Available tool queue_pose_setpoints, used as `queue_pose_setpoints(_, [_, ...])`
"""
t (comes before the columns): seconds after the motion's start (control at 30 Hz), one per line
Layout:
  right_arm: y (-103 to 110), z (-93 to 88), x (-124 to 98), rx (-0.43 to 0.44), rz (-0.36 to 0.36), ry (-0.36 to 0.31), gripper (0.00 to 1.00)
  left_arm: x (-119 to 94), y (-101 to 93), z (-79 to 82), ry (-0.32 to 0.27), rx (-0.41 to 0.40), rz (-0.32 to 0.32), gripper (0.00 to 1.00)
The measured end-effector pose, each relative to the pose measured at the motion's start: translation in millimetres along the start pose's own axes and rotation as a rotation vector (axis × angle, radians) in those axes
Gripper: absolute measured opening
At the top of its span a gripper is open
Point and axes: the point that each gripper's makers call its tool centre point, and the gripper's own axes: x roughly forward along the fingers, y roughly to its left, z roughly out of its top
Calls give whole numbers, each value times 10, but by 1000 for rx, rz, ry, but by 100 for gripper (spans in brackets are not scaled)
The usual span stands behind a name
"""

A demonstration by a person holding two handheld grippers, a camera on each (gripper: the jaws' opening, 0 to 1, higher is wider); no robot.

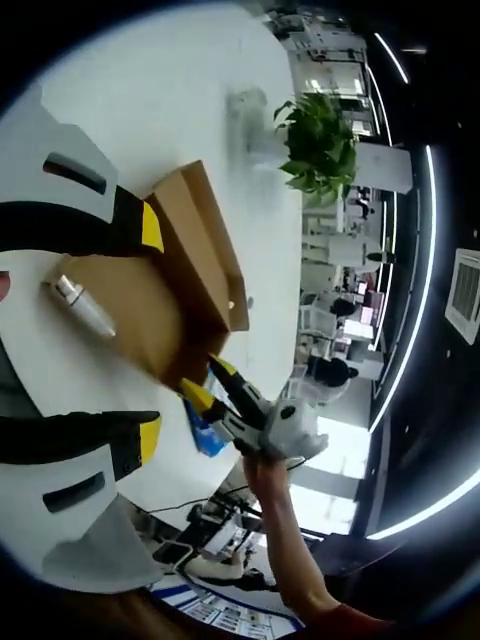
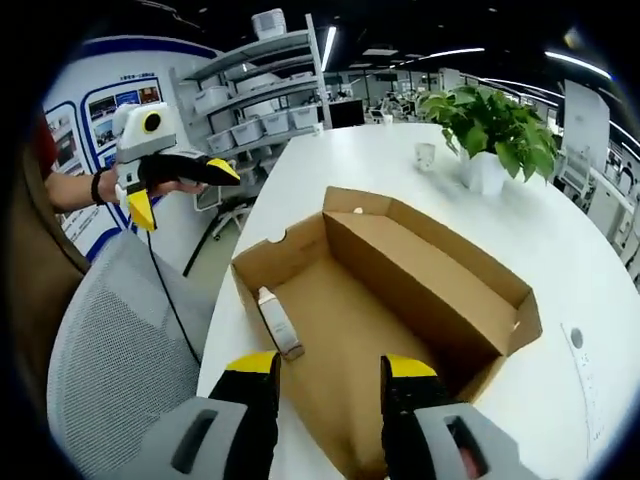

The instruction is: Operate the shoe box by opening the lid, removing the specified soft item, and placing it in the target area until the item is outside and the box remains undamaged.

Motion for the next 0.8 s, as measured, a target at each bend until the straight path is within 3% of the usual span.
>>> queue_pose_setpoints(0.47, [117, 168, 578, -101, 105, 94, 38, -15, -20, 5, -6, -1, -9, 62])
queue_pose_setpoints(0.8, [264, 121, 1034, -178, 213, 199, 38, -76, 37, -26, -2, -6, -3, 62])
